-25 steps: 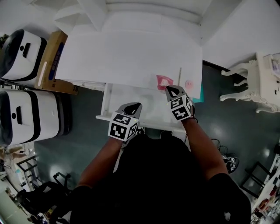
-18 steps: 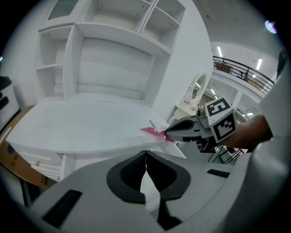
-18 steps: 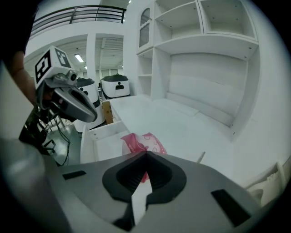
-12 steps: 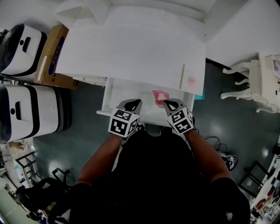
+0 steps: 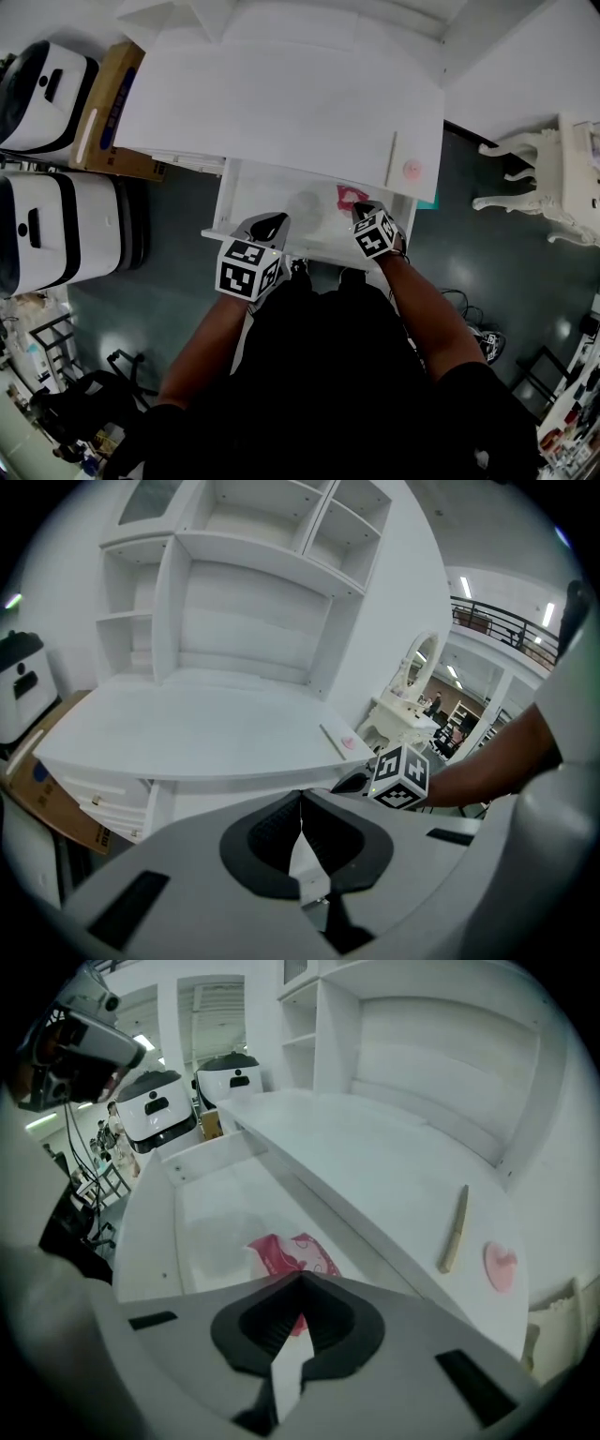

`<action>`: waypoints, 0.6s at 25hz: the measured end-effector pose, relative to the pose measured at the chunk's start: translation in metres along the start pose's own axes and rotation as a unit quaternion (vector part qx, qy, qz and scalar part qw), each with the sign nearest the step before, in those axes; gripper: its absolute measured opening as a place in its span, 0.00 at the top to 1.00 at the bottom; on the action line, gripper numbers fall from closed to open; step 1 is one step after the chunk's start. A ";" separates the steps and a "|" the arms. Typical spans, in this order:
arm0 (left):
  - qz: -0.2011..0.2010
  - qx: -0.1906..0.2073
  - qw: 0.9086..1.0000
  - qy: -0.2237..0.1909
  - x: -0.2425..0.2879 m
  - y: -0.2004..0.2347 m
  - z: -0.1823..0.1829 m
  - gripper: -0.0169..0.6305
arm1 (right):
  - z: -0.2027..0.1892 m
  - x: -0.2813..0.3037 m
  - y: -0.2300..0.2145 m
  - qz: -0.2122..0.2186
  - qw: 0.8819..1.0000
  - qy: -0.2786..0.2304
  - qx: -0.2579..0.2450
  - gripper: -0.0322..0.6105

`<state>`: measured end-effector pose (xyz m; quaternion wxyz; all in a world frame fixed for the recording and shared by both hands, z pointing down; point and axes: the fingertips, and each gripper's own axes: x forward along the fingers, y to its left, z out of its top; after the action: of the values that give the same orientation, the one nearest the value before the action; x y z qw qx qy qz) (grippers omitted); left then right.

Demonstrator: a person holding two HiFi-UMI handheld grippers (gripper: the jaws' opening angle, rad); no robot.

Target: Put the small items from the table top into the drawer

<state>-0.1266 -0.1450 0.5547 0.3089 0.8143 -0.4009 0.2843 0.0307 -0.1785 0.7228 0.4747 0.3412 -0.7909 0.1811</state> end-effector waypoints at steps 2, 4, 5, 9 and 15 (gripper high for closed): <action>0.006 -0.006 1.000 0.002 -0.002 0.002 -0.003 0.96 | -0.001 0.009 -0.004 -0.007 1.000 0.004 -0.001 0.91; 0.011 -0.011 1.000 0.004 -0.003 0.003 -0.006 0.96 | -0.002 0.018 -0.005 -0.009 1.000 0.011 -0.003 0.91; 0.012 -0.012 1.000 0.005 -0.004 0.004 -0.007 0.96 | -0.003 0.022 -0.004 -0.008 1.000 0.015 -0.004 0.91; 0.015 -0.014 1.000 0.005 -0.007 0.004 -0.007 0.96 | -0.008 0.036 0.003 0.005 1.000 0.031 -0.002 0.91; 0.018 -0.016 1.000 0.005 -0.010 0.004 -0.009 0.96 | -0.019 0.046 0.006 0.017 0.999 0.048 0.000 0.90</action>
<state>-0.1372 -0.1362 0.5546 0.3189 0.8004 -0.4181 0.2877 0.0242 -0.1799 0.7730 0.5087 0.3187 -0.7730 0.2052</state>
